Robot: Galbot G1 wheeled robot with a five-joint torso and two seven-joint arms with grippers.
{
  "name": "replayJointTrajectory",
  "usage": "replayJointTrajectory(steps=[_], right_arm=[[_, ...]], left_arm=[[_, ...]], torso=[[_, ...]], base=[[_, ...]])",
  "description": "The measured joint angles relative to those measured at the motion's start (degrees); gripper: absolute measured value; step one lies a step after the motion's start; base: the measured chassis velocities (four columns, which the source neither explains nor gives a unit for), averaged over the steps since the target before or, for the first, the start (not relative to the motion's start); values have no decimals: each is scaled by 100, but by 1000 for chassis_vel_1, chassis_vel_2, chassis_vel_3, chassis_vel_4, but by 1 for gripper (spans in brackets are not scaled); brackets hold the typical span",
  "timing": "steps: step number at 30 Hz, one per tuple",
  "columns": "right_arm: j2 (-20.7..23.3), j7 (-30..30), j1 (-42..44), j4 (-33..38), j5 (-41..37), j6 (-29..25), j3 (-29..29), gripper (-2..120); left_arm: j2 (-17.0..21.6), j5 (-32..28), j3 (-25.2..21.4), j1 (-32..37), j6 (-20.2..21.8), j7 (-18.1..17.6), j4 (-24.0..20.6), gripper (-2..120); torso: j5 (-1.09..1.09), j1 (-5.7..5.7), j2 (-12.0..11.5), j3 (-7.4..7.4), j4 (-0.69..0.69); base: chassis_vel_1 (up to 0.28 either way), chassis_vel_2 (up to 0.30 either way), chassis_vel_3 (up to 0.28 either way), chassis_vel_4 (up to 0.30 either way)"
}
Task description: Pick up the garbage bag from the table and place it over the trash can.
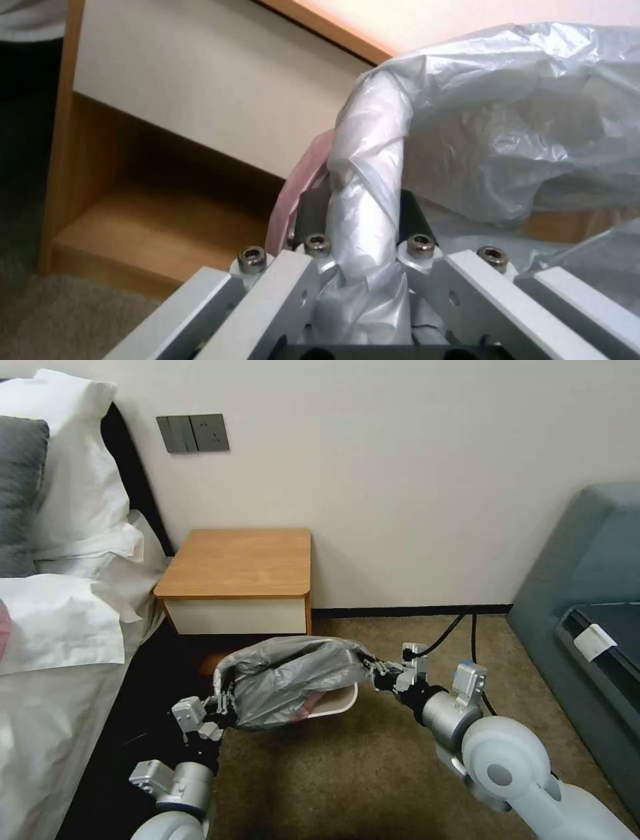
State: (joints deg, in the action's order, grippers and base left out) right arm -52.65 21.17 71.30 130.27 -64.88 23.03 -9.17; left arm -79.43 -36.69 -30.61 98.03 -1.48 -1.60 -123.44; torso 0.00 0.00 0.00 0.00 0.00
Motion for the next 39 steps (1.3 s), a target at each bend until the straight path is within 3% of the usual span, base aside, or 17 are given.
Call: replayJointTrajectory(steps=[12,39], right_arm=[[-180,111,186,145,24,-22,62,0],[-312,893,327,-152,385,517,188,95]], left_arm=[[10,-467,-50,-168,227,-199,46,5],[89,-421,-30,-316,249,-216,10,5]], torso=[[0,0,0,0,0],[0,0,0,0,0]], base=[[0,0,0,0],[0,0,0,0]])
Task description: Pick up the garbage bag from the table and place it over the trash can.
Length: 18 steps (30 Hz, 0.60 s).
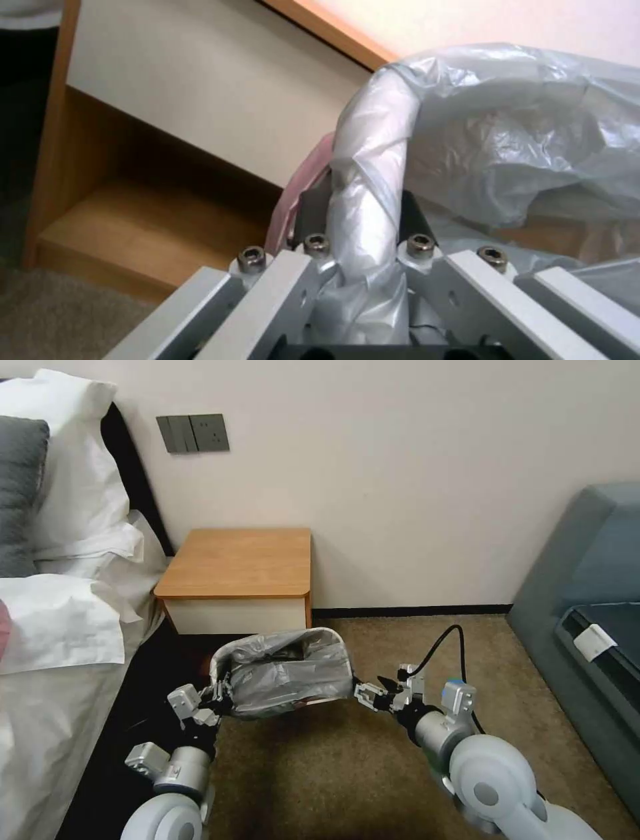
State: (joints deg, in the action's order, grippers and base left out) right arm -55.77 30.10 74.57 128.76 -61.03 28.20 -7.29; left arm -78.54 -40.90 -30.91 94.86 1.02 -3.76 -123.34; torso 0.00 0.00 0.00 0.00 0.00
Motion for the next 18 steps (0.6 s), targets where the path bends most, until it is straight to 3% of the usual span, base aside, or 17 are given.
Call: replayJointTrajectory(steps=[2,18], right_arm=[[33,9,24,3,83,76,1,100],[-162,-115,294,-166,495,171,94,100]], left_arm=[[-7,15,-21,-7,-6,0,12,5],[-50,24,-21,15,50,-113,-39,5]], torso=[[0,0,0,0,0],[-1,0,0,0,0]], base=[[0,0,0,0],[0,0,0,0]])
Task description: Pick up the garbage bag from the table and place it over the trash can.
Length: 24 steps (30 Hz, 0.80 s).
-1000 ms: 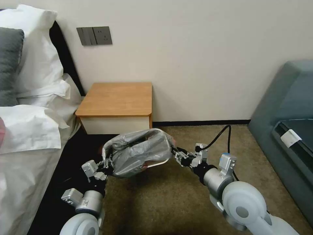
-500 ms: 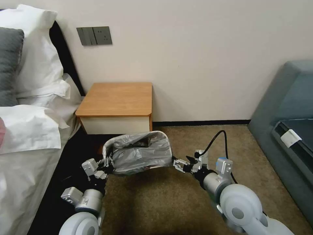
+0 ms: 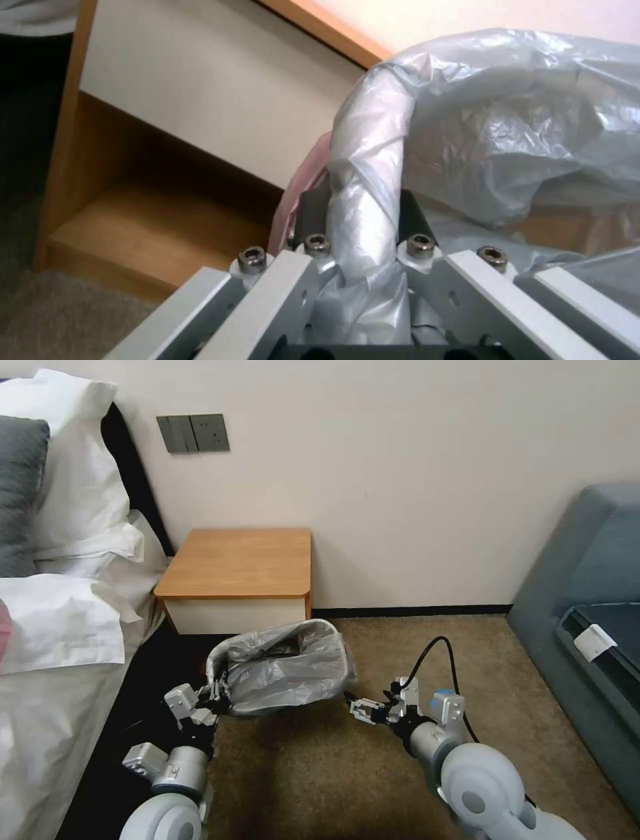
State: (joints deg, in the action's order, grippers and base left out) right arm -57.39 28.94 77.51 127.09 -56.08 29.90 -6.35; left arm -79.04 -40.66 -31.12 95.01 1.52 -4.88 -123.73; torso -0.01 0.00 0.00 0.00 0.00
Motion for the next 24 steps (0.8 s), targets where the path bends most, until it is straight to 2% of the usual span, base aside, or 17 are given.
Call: replayJointTrajectory(steps=[3,6,7,8,10,11,13,15,16,18,20,21,24], right_arm=[[73,-215,206,122,1,-80,-103,100],[217,-1877,962,85,236,-870,-532,100],[217,-1877,962,85,236,-870,-532,100],[159,-2387,1230,5,258,-1268,-650,100],[-40,-3142,1638,-106,87,-1681,-857,100],[-40,-3142,1638,-106,87,-1681,-857,100],[-316,-3755,1931,-183,-509,-1964,-984,100],[-555,-3956,1975,-197,-1299,-2037,-1023,100],[-555,-3956,1975,-197,-1299,-2037,-1023,100],[-776,-3970,1846,-203,-2276,-2022,-1037,100],[-965,-3846,1651,-218,-2892,-1994,-1032,100],[-965,-3846,1651,-218,-2892,-1994,-1032,100],[-1180,-3623,1287,-334,-3520,-1932,-1007,100]], left_arm=[[-1,-83,-45,-2,95,-42,-13,5],[-1,-500,-252,-26,406,-177,-54,5],[-1,-500,-252,-26,406,-177,-54,5],[5,-648,-332,-25,507,-209,-78,5],[23,-863,-410,-13,630,-292,-123,5],[23,-863,-410,-13,630,-292,-123,5],[42,-1086,-460,18,752,-362,-181,5],[54,-1281,-468,42,833,-410,-228,5],[54,-1281,-468,42,833,-410,-228,5],[54,-1436,-460,44,885,-444,-254,5],[51,-1556,-445,41,923,-465,-262,5],[51,-1556,-445,41,923,-465,-262,5],[51,-1763,-439,42,1005,-503,-309,5]], torso=[[1,0,0,0,0],[2,0,0,0,0],[2,0,0,0,0],[1,0,0,0,0],[1,0,0,0,0],[1,0,0,0,0],[1,0,0,0,2],[1,0,0,1,1],[1,0,0,1,1],[1,0,1,1,0],[2,0,0,0,0],[2,0,0,0,0],[1,0,0,0,0]], base=[[0,0,0,0],[0,0,0,0],[0,0,0,0],[0,0,0,0],[0,0,0,0],[0,0,0,0],[0,0,0,0],[0,0,0,0],[0,0,0,0],[0,0,0,0],[0,0,0,0],[0,0,0,0],[0,0,0,0]])
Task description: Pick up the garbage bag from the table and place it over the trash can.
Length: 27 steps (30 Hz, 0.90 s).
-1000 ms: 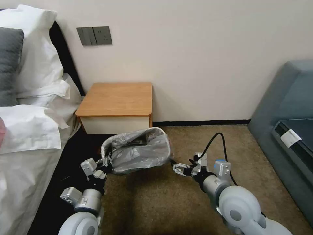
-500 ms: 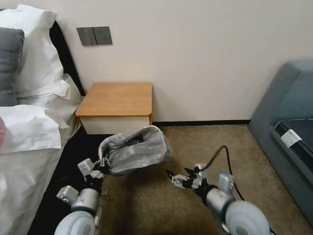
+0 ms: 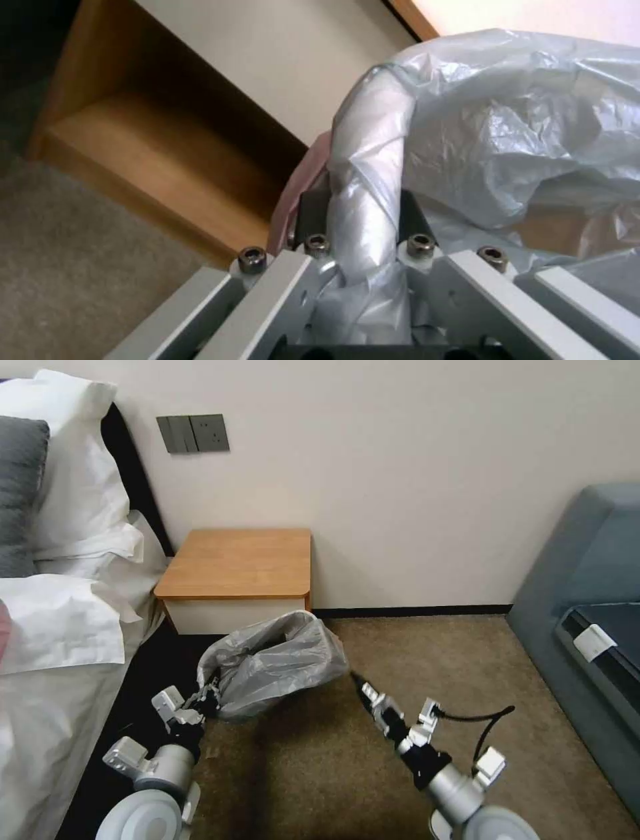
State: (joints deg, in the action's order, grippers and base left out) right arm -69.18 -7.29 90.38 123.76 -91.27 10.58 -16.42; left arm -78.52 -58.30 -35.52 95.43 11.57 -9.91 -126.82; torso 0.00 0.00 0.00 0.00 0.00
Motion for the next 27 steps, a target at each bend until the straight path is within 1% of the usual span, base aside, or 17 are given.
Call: replayJointTrajectory(steps=[1,2,5,11,13,14,16,17,20,21,25,26,27], right_arm=[[0,0,0,0,0,0,0,100],[-46,93,-142,-55,-123,50,-1,100],[-143,249,-506,-216,-150,90,16,100],[-188,513,-803,-303,-143,118,47,100],[-187,623,-860,-305,-144,156,66,95],[-187,623,-860,-305,-144,156,66,95],[-193,700,-861,-294,-143,189,86,85],[-193,700,-861,-294,-143,189,86,85],[-214,714,-855,-289,-84,190,114,70],[-214,714,-855,-289,-84,190,114,70],[-246,783,-872,-243,-78,190,136,52],[-246,783,-872,-243,-78,190,136,52],[-251,790,-868,-236,-46,188,152,46]], left_arm=[[0,0,0,0,0,0,0,5],[1,-58,-1,3,24,-7,-19,5],[3,-124,5,6,50,-37,-42,5],[0,-147,19,-7,54,-66,-42,5],[-1,-162,21,-22,57,-87,-42,5],[-1,-162,21,-22,57,-87,-42,5],[-2,-168,22,-35,58,-101,-41,5],[-2,-168,22,-35,58,-101,-41,5],[8,-163,13,-40,73,-101,-37,5],[8,-163,13,-40,73,-101,-37,5],[18,-155,11,-50,83,-101,-35,5],[18,-155,11,-50,83,-101,-35,5],[16,-144,13,-51,83,-101,-27,5]], torso=[[0,0,0,0,0],[0,0,0,0,0],[0,0,0,0,0],[0,0,0,0,0],[0,0,0,0,0],[0,0,0,0,0],[0,0,0,0,0],[0,0,0,0,0],[0,0,0,0,0],[0,0,0,0,0],[0,0,0,0,0],[0,0,0,0,0],[0,0,0,0,0]], base=[[0,0,0,0],[0,0,0,0],[0,0,0,0],[0,0,0,0],[0,0,0,0],[0,0,0,0],[0,0,0,0],[0,0,0,0],[0,0,0,0],[0,0,0,0],[0,0,0,0],[0,0,0,0],[0,0,0,0]])
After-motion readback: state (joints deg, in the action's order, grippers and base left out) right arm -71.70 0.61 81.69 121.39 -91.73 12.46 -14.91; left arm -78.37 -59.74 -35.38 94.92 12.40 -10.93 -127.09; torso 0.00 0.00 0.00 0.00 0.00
